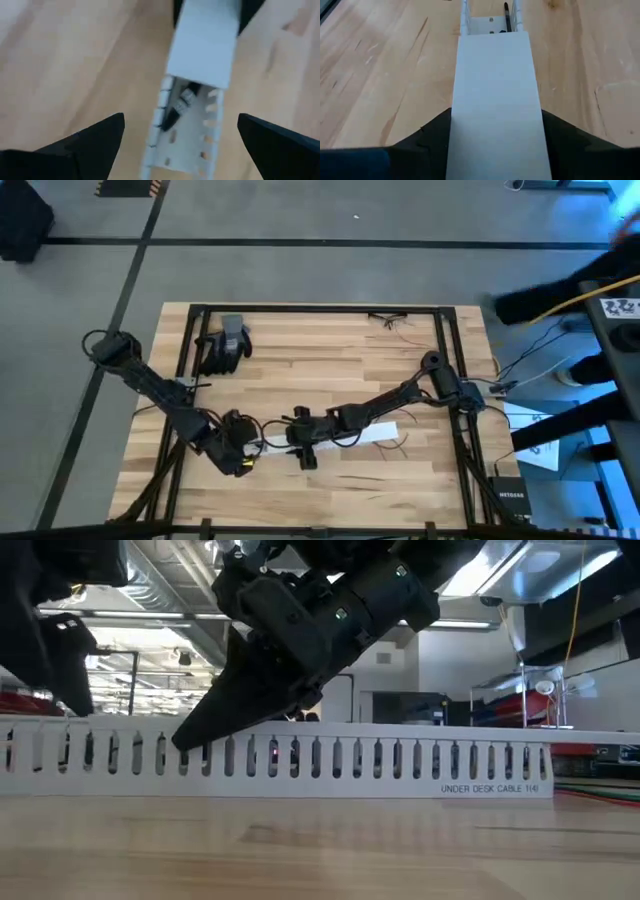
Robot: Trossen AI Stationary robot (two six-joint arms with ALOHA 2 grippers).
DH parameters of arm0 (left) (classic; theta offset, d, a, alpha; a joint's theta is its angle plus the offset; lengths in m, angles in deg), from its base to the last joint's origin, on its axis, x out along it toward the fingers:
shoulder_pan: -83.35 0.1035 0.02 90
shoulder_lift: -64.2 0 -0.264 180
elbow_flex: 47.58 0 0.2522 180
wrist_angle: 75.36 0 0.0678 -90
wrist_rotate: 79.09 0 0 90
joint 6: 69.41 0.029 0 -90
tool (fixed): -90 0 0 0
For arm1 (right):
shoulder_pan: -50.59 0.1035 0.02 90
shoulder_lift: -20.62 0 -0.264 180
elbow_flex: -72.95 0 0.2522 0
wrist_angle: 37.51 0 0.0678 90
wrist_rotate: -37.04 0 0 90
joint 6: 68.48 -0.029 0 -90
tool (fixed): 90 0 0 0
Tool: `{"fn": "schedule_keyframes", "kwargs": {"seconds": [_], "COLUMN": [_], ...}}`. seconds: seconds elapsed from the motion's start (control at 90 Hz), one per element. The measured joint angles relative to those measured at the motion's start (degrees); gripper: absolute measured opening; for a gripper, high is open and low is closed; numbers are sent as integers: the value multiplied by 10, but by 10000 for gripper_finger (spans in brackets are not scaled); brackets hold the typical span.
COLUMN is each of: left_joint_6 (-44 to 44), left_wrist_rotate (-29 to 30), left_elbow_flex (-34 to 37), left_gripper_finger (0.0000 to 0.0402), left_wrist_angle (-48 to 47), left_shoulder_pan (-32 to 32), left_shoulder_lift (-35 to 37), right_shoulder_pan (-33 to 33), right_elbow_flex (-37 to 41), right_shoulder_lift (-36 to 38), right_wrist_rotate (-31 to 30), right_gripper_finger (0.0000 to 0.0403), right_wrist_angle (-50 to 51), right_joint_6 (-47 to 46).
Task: Ziptie cables
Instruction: Close the white cable duct
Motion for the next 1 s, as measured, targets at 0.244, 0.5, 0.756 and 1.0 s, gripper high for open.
{"fn": "schedule_keyframes", "kwargs": {"seconds": [0.244, 0.5, 0.756, 1.0], "left_joint_6": [-54, -83, -66, 10], "left_wrist_rotate": [71, 124, 169, 148], "left_elbow_flex": [21, 50, 105, 135], "left_gripper_finger": [381, 381, 381, 381], "left_wrist_angle": [-13, 36, 184, 223], "left_shoulder_pan": [-51, -81, -87, -64], "left_shoulder_lift": [2, 3, 23, 24], "right_shoulder_pan": [0, 0, 0, 0], "right_elbow_flex": [0, 0, 0, 0], "right_shoulder_lift": [0, 0, 0, 0], "right_wrist_rotate": [0, 1, 1, 6], "right_gripper_finger": [230, 230, 230, 230], "right_wrist_angle": [0, -7, -11, -10], "right_joint_6": [-3, -3, -3, 10]}}
